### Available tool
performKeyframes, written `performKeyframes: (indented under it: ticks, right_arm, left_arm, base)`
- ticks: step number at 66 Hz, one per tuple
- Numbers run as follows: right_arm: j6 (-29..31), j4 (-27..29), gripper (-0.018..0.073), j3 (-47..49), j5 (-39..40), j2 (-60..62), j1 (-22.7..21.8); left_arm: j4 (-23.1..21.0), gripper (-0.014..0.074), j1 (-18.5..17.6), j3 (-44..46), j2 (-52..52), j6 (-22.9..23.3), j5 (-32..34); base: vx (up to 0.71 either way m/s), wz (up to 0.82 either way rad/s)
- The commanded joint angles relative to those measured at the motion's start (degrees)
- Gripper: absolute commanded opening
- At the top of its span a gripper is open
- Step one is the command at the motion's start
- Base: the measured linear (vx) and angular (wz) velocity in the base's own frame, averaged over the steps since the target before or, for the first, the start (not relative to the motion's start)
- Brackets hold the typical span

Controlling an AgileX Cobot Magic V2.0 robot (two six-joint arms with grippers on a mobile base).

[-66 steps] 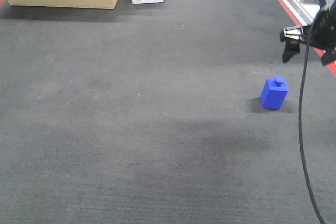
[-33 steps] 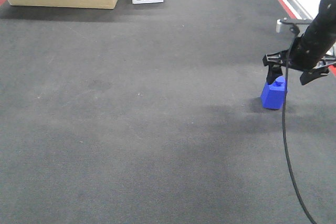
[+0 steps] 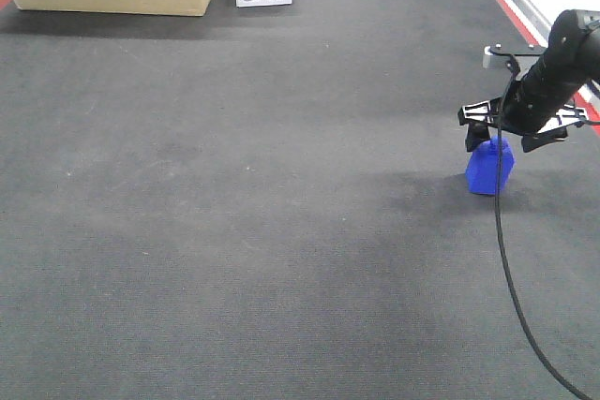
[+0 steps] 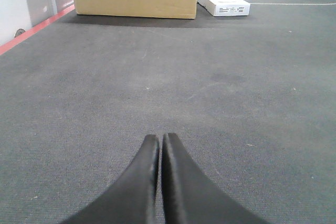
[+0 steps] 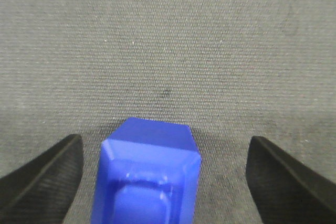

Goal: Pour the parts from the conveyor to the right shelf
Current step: 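Lower the open right gripper over the blue block and close on it, then lift the blue block off the conveyor with the right gripper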

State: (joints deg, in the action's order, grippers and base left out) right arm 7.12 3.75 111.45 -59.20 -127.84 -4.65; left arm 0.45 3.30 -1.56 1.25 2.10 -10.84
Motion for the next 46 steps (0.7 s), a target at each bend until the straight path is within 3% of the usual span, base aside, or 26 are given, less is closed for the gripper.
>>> performKeyframes:
  ticks: [1, 13, 20, 29, 37, 46]
  right_arm:
    - [0.0, 0.4, 0.0594, 1.9, 1.9, 2.6, -0.2]
    - [0.0, 0.5, 0.0587, 1.9, 1.9, 0.7, -0.2]
    - [-0.2, 0.6, 0.0526, 1.9, 0.9, 0.0, -0.2]
    - [-1.2, 0.4, 0.0312, 1.9, 0.0, 0.2, -0.2]
    - [-1.2, -0.2, -0.0008, 1.9, -0.1, 0.7, -0.2]
    - [-1.3, -1.4, -0.001, 1.9, 0.4, 2.7, -0.1]
  left_arm:
    - [-0.5, -0.0006, -0.1, 1.1, 0.8, 0.5, 4.0]
    - [-0.5, -0.0006, -0.1, 1.1, 0.8, 0.5, 4.0]
    - [-0.5, -0.0006, -0.1, 1.1, 0.8, 0.5, 4.0]
    - [-0.5, -0.0006, -0.1, 1.1, 0.8, 0.5, 4.0]
    - [-0.5, -0.0006, -0.1, 1.1, 0.8, 0.5, 4.0]
    - [-0.5, -0.0006, -0.1, 1.1, 0.8, 0.5, 4.0]
  base:
    - [0.0, 0.0]
    - [0.0, 0.0]
    - [0.0, 0.0]
    - [0.0, 0.0]
    - [0.0, 0.0]
    - [0.0, 0.0]
